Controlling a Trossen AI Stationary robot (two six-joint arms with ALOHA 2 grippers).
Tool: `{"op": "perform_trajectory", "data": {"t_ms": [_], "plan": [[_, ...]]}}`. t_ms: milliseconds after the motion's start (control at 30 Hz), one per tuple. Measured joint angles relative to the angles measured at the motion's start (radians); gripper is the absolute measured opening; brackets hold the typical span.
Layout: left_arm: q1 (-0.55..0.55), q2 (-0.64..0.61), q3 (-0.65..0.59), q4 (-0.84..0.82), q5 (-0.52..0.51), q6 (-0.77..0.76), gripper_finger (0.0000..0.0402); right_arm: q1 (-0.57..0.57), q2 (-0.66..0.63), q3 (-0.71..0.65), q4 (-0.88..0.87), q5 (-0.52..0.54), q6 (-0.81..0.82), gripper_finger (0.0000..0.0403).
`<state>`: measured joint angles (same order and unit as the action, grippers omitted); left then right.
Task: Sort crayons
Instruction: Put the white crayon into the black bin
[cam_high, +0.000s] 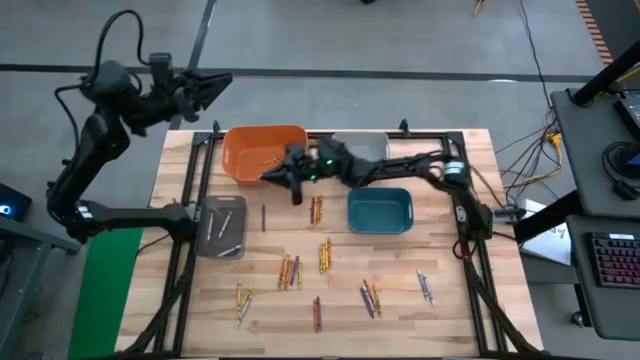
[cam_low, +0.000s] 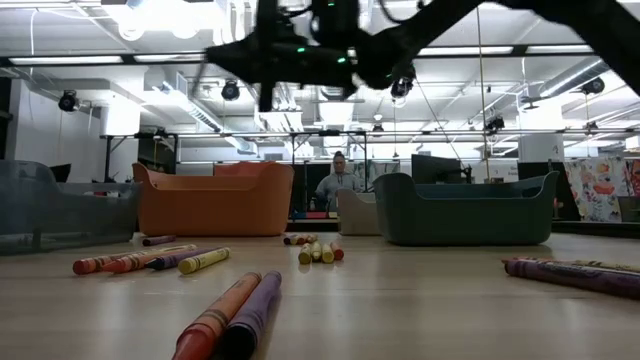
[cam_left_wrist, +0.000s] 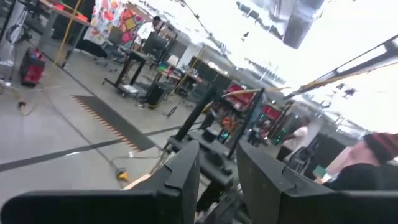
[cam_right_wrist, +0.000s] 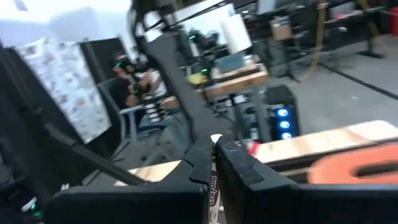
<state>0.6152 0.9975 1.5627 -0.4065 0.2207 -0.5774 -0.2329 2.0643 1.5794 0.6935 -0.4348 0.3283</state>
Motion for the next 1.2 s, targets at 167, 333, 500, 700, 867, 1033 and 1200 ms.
{"op": "perform_trajectory", "data": {"t_ms": [167,333,500,700,867,1033,1200], "plan": [[-0.131,-0.023,0.0,0.003,-0.139,0.015,0.0089,0.05,0.14,0.175,-0.012,0.001,-0.042,0.0008],[-0.179,-0.027,0.0,0.003,-0.171,0.038,0.0089,0.069,0.258,0.342,-0.077,0.018,-0.073,0.0009],[-0.18,-0.034,-0.001,-0.002,-0.17,0.059,0.0089,0.073,0.368,0.501,-0.238,0.077,-0.122,0.0009],[-0.18,-0.056,-0.001,-0.036,-0.17,0.125,0.0089,0.073,0.453,0.609,-0.395,0.13,-0.119,0.0009],[-0.18,-0.074,-0.001,-0.078,-0.169,0.152,0.0089,0.073,0.472,0.636,-0.423,0.15,-0.089,0.0009],[-0.18,-0.091,-0.001,-0.138,-0.169,0.172,0.0089,0.076,0.472,0.637,-0.422,0.235,-0.094,0.0009],[-0.18,-0.096,-0.001,-0.162,-0.169,0.18,0.0089,0.075,0.472,0.637,-0.462,0.25,-0.054,0.0009]]}}
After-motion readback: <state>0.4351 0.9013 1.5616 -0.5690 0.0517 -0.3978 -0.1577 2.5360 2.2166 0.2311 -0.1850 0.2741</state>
